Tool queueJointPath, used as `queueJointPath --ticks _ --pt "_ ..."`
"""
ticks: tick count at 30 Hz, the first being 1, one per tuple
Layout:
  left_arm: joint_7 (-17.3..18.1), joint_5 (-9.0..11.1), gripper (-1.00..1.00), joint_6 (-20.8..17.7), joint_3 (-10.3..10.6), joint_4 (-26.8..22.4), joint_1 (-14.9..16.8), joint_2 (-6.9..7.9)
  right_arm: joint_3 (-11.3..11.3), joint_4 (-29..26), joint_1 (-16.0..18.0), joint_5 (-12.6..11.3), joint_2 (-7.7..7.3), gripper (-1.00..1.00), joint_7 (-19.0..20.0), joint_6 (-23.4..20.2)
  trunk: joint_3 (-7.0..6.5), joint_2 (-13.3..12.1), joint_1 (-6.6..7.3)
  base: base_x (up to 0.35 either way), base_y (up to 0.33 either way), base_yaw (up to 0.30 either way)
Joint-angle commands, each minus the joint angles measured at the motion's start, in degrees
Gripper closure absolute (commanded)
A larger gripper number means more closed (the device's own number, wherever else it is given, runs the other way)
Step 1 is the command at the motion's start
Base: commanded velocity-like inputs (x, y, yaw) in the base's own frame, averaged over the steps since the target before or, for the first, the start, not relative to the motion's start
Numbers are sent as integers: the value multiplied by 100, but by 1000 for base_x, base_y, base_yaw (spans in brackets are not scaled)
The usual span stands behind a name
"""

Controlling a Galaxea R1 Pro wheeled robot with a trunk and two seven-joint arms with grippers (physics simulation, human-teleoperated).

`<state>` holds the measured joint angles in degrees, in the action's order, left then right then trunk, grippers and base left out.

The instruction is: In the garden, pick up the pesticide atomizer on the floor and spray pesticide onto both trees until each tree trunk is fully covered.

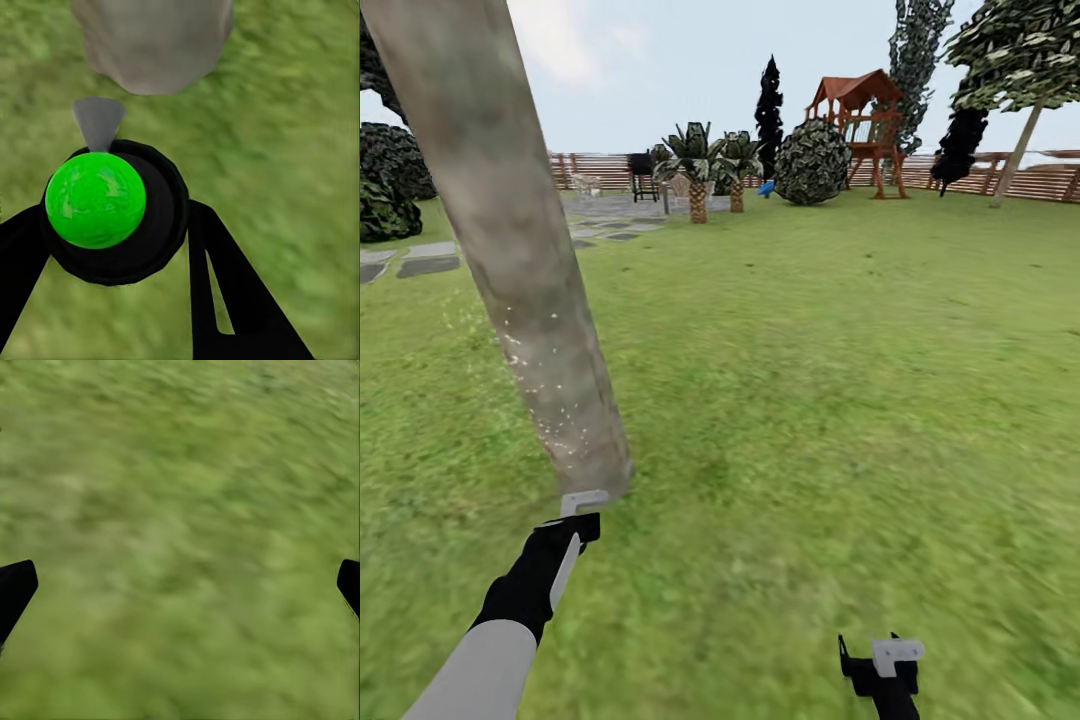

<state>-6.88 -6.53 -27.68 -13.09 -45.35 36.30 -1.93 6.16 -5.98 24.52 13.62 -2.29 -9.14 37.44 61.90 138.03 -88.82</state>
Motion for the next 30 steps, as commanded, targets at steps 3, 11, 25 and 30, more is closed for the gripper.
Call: queueJointPath --ticks 3,11,25,30 --pt "3 -11 100 0 0 -3 0 0 2 3 0 0 0 -100 0 1 0 0 0 236 -197 275" --pt "3 -15 100 0 0 -1 0 0 -1 5 0 0 0 -100 0 0 0 0 0 235 -198 276" --pt "3 -1 100 0 0 0 0 -3 -1 5 0 0 0 -100 0 2 0 0 0 42 -262 28" --pt "3 3 100 0 0 0 0 0 -1 7 0 0 0 -100 0 1 0 0 0 0 -273 217"
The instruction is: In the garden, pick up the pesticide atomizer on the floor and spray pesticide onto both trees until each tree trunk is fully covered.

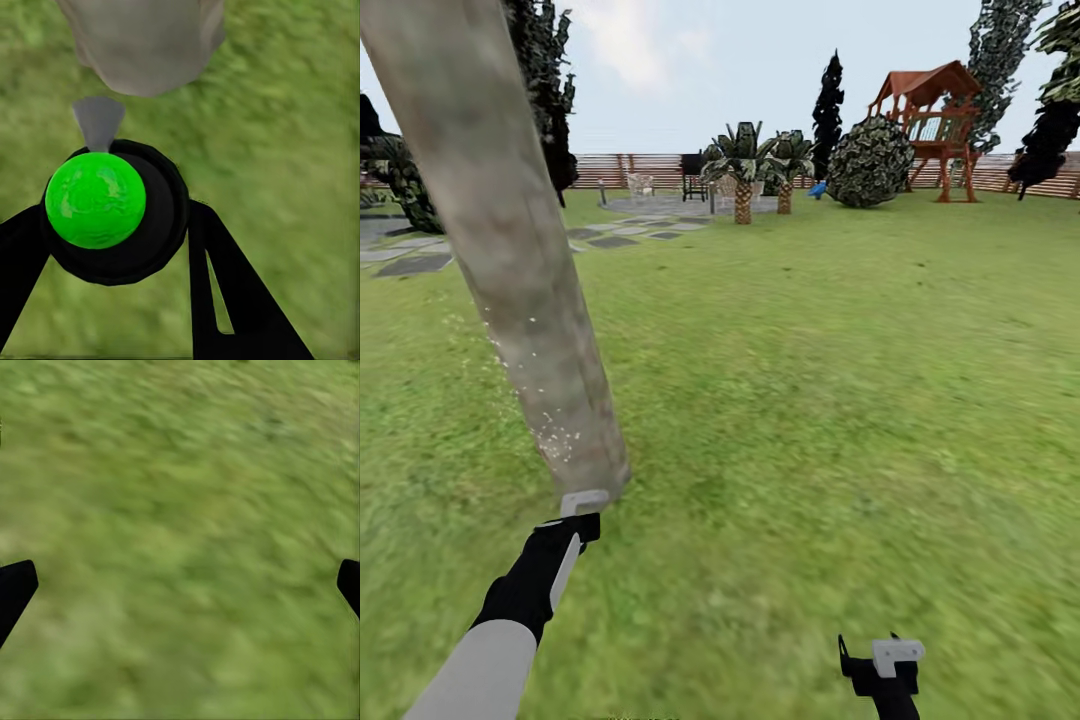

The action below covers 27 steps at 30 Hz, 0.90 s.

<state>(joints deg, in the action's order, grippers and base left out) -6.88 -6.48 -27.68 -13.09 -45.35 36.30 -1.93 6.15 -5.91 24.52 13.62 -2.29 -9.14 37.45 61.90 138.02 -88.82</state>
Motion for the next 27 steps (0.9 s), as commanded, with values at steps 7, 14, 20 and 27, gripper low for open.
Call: queueJointPath --ticks 7,14,20,27 --pt "3 -9 100 0 0 0 0 0 0 1 0 0 0 -100 0 1 0 0 0 31 -273 277" --pt "3 -8 100 0 0 0 0 0 0 -2 0 0 0 -100 0 -1 0 0 0 116 -273 186" --pt "3 -10 100 0 0 0 0 0 0 0 0 0 0 -100 0 1 0 0 0 121 -273 4" --pt "3 -11 100 0 0 0 0 0 1 1 0 0 0 -100 0 0 0 0 0 121 -273 35"
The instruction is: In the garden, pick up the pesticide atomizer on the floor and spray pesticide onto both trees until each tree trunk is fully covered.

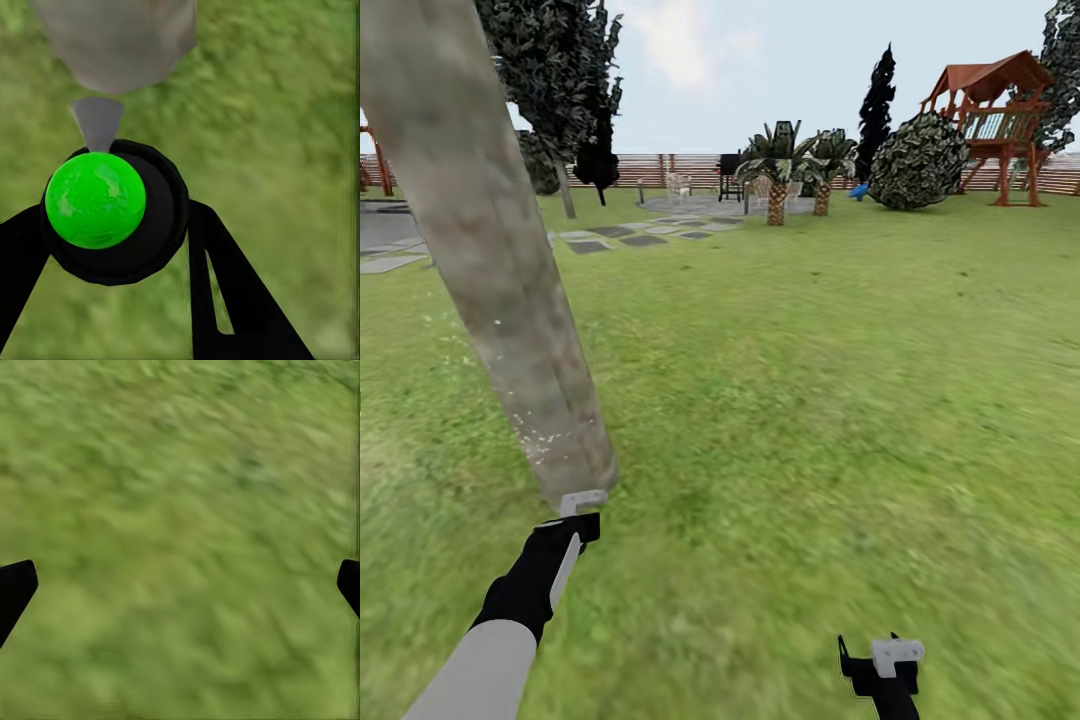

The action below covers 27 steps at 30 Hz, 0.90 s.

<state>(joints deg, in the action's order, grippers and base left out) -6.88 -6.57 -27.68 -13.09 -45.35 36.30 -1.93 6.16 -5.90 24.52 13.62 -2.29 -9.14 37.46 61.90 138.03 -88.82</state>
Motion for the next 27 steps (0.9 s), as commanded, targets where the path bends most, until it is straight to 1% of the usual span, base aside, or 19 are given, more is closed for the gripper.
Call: queueJointPath --ticks 1,27 --pt "3 -2 100 0 0 0 0 0 0 0 0 0 0 -100 0 -1 0 0 0 120 -273 144" --pt "3 15 100 0 0 0 0 0 0 -1 0 0 0 -100 0 -1 0 0 0 121 -273 267"
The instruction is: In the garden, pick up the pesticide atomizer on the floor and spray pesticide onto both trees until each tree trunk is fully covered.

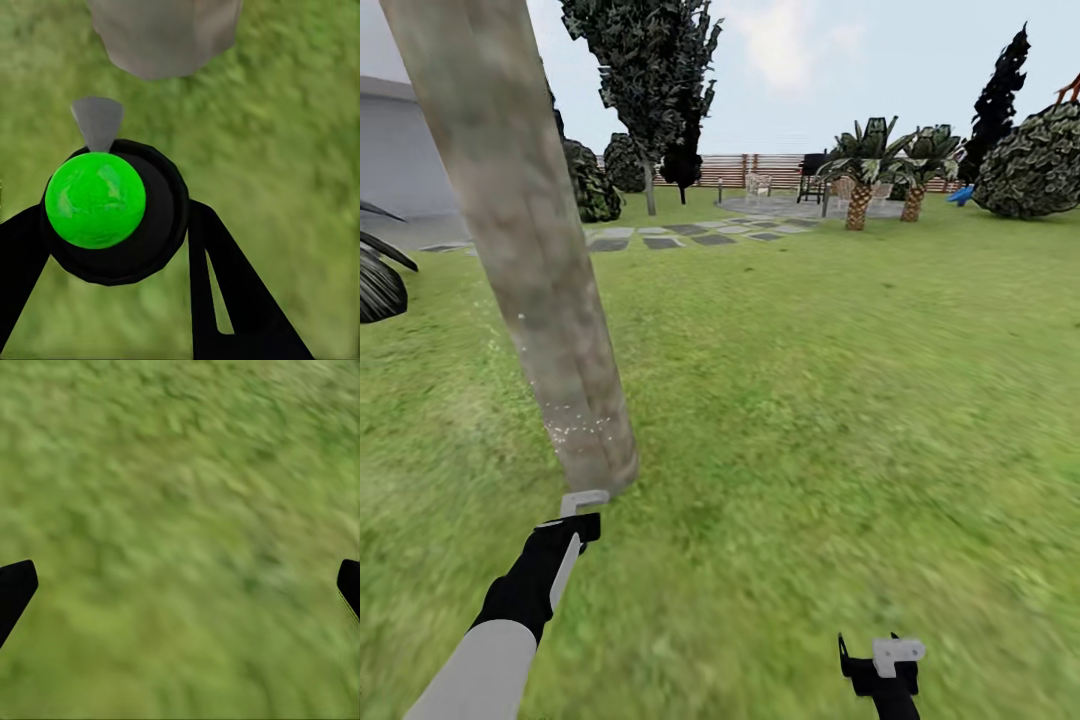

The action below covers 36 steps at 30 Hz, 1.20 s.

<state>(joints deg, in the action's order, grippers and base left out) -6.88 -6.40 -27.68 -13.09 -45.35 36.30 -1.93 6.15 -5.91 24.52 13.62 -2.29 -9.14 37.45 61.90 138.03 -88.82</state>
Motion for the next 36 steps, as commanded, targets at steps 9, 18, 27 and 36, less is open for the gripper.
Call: queueJointPath --ticks 9,18,27,36 --pt "3 5 100 0 0 0 0 0 0 -2 0 0 0 -100 0 2 0 0 0 121 -273 174" --pt "3 7 100 0 0 0 0 0 1 1 0 0 0 -100 0 1 0 0 0 121 -273 56" --pt "3 7 100 0 0 0 0 0 0 -2 0 0 0 -100 0 1 0 0 0 120 -273 265" --pt "3 9 100 0 0 0 0 0 0 -4 0 0 0 -100 0 1 0 0 0 121 -273 276"
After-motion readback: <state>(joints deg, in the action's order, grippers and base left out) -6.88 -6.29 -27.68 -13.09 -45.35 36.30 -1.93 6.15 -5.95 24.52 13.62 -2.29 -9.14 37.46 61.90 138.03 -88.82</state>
